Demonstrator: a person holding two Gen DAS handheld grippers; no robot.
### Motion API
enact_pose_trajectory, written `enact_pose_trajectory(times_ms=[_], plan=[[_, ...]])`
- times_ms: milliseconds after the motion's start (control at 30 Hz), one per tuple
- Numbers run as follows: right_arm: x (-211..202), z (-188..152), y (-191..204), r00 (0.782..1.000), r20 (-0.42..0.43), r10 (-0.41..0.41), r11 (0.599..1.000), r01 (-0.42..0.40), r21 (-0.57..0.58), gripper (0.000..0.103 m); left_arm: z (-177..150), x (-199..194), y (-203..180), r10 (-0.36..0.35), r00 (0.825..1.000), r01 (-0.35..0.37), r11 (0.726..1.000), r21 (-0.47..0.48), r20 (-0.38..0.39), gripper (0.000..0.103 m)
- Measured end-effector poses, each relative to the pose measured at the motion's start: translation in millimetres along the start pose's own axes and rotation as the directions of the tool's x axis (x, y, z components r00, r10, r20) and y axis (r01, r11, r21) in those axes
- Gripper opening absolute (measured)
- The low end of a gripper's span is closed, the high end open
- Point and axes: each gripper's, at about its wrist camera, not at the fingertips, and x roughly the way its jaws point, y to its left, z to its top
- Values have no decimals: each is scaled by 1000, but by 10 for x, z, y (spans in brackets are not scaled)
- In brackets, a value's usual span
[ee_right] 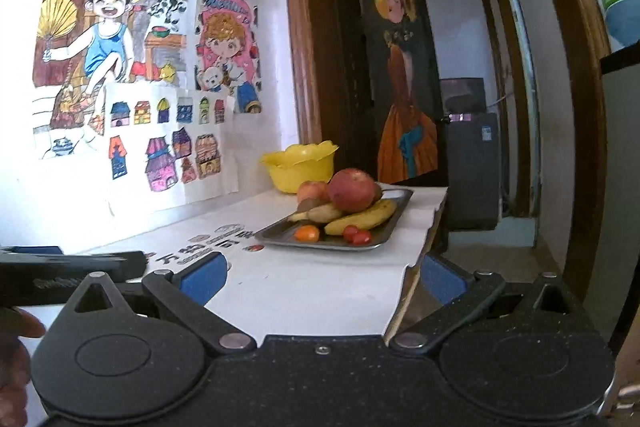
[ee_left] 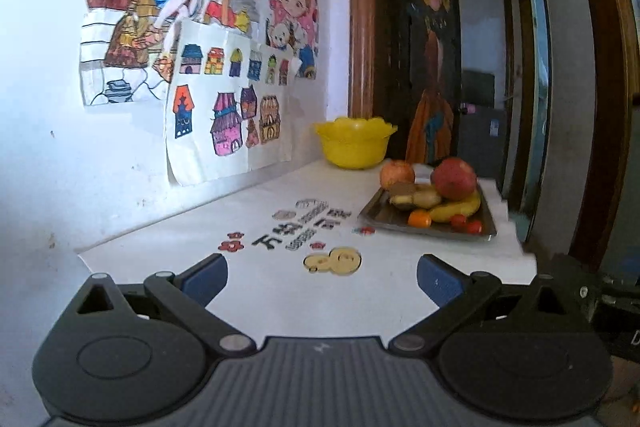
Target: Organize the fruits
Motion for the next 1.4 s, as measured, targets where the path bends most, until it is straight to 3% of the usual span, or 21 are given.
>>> enact_pose_trajectory(times_ms=[500,1400], plan=[[338,-155,-124,996,-77,-39,999,41,21,102,-79,330,-28,14,1000,-14,1000,1,-27,102],[430,-212,-20,994,-106,-13,1000,14,10,102,-104,401,62,41,998,-42,999,-10,-45,102]])
